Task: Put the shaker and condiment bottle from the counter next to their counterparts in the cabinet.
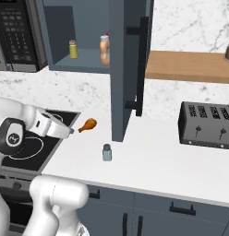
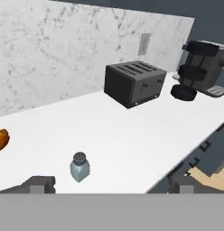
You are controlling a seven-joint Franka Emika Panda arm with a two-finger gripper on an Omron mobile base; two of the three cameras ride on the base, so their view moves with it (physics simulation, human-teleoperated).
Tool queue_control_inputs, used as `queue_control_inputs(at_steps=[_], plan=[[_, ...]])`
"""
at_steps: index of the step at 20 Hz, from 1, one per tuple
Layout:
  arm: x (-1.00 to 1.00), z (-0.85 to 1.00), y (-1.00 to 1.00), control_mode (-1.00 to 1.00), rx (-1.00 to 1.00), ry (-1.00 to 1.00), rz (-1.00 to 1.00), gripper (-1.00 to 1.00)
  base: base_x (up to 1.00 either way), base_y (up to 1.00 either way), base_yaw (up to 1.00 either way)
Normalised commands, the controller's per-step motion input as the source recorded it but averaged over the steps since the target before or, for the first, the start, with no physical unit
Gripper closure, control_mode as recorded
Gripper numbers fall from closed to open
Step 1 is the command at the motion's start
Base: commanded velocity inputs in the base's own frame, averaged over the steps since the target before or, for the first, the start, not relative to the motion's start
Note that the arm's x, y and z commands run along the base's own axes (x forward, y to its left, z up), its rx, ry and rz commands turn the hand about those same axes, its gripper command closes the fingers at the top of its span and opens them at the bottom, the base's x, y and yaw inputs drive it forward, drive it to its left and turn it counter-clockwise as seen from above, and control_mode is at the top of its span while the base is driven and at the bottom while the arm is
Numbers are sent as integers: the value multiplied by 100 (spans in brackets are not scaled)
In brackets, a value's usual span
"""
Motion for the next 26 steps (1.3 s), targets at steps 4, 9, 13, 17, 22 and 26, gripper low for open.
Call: queue_control_inputs(at_steps=[4,9,13,17,22,26], plan=[[0,-73,-6,-100,0,-9,-1,-100,0,0,0],[1,-97,-10,-100,-2,-20,3,-100,0,0,0],[0,-86,-22,-100,-2,-29,1,-100,0,0,0],[0,-87,-29,-100,0,-28,3,-100,0,0,0],[0,-96,-34,-100,0,-24,6,-100,0,0,0],[0,-91,-33,-100,-2,-25,13,-100,0,0,0]])
